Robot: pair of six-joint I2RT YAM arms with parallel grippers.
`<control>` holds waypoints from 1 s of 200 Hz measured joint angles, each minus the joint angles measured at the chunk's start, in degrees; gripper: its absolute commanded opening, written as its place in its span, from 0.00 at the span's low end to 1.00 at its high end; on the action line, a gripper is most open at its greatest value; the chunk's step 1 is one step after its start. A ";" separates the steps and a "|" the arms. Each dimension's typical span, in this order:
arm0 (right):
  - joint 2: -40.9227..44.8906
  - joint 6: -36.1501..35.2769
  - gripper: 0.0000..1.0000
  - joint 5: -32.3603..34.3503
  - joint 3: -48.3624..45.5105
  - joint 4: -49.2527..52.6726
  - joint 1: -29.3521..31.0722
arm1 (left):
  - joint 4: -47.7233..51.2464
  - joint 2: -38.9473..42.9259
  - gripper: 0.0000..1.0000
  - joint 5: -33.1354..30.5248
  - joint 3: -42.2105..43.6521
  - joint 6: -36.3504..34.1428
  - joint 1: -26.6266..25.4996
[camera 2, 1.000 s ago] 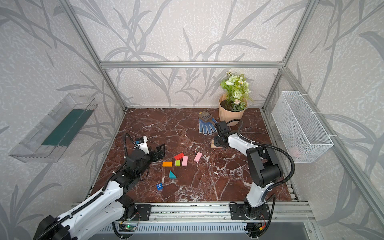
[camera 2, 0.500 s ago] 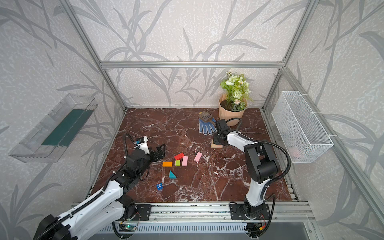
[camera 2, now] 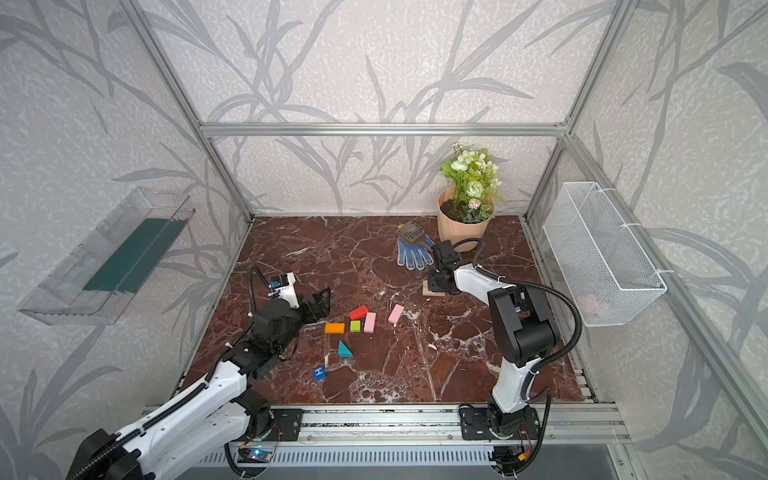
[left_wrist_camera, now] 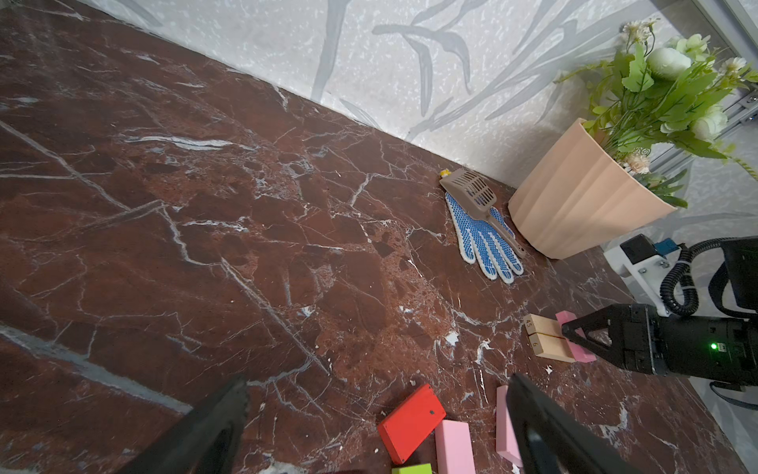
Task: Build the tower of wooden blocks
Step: 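Lower the dark pink bar onto the wooden bars and hold it there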
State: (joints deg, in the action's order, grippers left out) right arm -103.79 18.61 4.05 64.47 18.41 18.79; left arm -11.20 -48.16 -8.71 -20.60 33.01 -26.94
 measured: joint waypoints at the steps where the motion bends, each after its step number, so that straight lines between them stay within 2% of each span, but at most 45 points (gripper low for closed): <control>1: 0.00 0.00 0.18 0.00 0.02 0.02 0.00 | 0.00 0.00 0.99 0.00 0.00 0.00 0.00; 200: -1.81 0.42 0.19 -0.57 2.51 3.02 0.00 | 0.00 -1.07 0.99 -0.17 0.00 -0.02 0.00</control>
State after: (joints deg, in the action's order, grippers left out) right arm -105.60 19.03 3.49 66.98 21.43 18.79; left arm -11.20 -49.23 -8.88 -20.60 32.99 -26.94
